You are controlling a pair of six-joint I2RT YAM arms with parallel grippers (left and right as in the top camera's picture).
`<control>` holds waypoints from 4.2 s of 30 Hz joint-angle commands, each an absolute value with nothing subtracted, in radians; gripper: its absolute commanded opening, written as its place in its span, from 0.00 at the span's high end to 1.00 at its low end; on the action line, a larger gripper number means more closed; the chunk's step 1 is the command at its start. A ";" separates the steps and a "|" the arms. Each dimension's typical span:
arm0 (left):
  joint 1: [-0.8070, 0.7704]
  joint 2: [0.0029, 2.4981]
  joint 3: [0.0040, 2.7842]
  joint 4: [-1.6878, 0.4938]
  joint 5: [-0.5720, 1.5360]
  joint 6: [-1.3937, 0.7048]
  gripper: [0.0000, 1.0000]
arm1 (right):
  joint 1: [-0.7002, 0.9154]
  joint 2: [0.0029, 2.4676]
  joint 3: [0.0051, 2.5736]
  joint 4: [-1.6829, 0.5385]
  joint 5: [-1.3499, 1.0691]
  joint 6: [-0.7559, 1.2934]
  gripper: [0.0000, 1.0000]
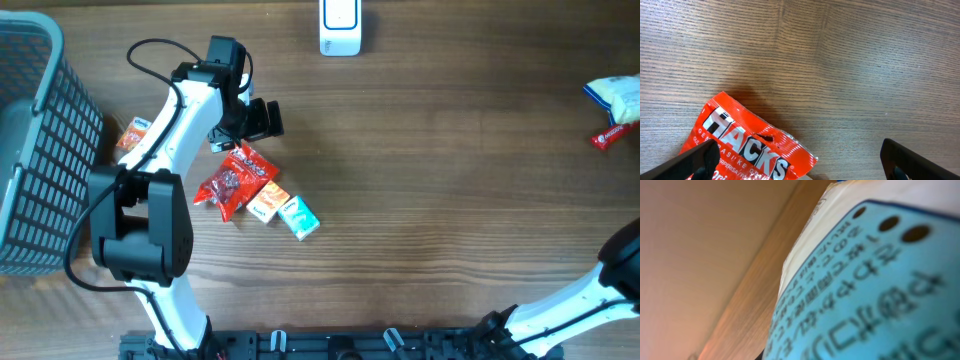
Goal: Scan the item barcode
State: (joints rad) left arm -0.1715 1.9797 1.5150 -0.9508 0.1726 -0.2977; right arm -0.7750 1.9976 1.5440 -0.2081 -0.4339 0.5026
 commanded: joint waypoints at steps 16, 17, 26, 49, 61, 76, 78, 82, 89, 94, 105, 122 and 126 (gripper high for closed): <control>-0.169 1.965 1.517 -0.951 0.177 -0.296 0.00 | -0.772 2.191 1.544 -0.131 -0.533 0.390 0.19; -0.169 1.965 1.517 -0.951 0.177 -0.296 0.00 | -0.777 2.178 1.544 -0.131 -0.538 0.393 0.14; -0.169 1.965 1.517 -0.951 0.177 -0.296 0.00 | -0.868 1.884 1.548 -0.178 -0.585 0.482 0.00; -0.169 1.965 1.517 -0.951 0.177 -0.296 0.00 | -0.819 1.505 1.548 -1.129 -1.160 0.097 0.00; -0.175 1.965 1.517 -0.912 0.273 -0.304 0.00 | -0.476 1.505 1.546 -1.429 -1.061 -0.208 0.00; -0.196 1.932 1.517 -1.125 0.567 -0.266 0.00 | 0.072 1.509 1.546 -1.235 -0.493 0.222 0.00; -0.179 1.890 1.517 -1.145 0.535 -0.266 0.00 | 0.117 1.512 1.546 -1.206 -0.449 0.276 0.00; -0.122 1.747 1.517 -1.212 0.342 -0.299 0.00 | 0.160 1.517 1.546 -1.175 -0.395 0.342 0.00; 0.005 1.526 1.517 -1.365 -0.051 -0.583 0.00 | 0.175 1.551 1.546 -1.156 -0.393 0.343 0.00; 0.067 1.498 1.517 -1.386 -0.073 -0.621 0.00 | 0.215 1.606 1.546 -1.157 -0.393 0.336 0.00; 0.071 1.521 1.402 -1.346 -0.073 -0.607 0.00 | 0.461 1.758 1.546 -1.053 -0.392 0.354 0.00; 0.071 1.522 1.110 -1.112 -0.039 -0.606 0.00 | 0.568 1.827 1.546 -0.931 -0.354 0.448 0.00; 0.070 1.522 1.058 -1.005 0.151 -0.503 0.00 | 0.568 1.827 1.546 -0.930 -0.336 0.448 0.00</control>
